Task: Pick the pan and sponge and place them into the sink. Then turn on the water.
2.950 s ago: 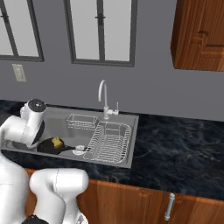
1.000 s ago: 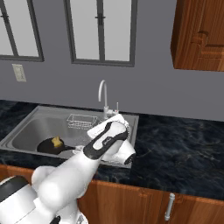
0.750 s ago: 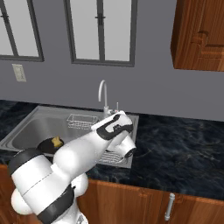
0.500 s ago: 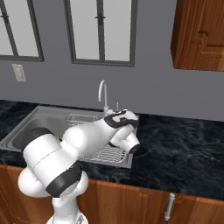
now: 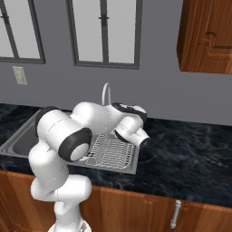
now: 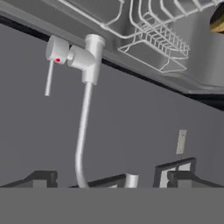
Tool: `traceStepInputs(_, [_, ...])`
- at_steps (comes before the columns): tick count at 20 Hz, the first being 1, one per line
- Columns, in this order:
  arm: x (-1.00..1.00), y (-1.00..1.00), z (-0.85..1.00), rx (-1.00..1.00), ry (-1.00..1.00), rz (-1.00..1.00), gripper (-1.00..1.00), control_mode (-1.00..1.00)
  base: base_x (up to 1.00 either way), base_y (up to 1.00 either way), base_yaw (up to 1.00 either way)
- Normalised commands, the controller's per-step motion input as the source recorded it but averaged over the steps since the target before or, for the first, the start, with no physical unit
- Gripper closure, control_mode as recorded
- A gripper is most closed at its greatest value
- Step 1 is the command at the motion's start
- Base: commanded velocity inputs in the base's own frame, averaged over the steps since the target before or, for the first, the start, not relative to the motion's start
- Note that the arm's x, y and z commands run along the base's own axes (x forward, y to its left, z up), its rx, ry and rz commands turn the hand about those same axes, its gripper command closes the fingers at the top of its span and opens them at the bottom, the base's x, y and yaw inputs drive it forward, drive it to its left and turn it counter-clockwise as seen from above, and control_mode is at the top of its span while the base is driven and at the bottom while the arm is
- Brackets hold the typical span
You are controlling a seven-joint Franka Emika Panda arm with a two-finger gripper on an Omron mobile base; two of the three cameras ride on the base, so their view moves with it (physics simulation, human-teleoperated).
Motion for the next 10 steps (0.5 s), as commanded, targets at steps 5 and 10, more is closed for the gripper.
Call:
traceStepInputs(5, [0.37, 0.04, -0.19, 0.00, 0.03, 0.00, -1.00, -1.00, 0.00, 0.00, 0.00])
traceStepInputs(10, [0.22, 0.09, -0.06, 0.00, 0.01, 0.00, -1.00, -1.00, 0.00, 0.00, 0.00])
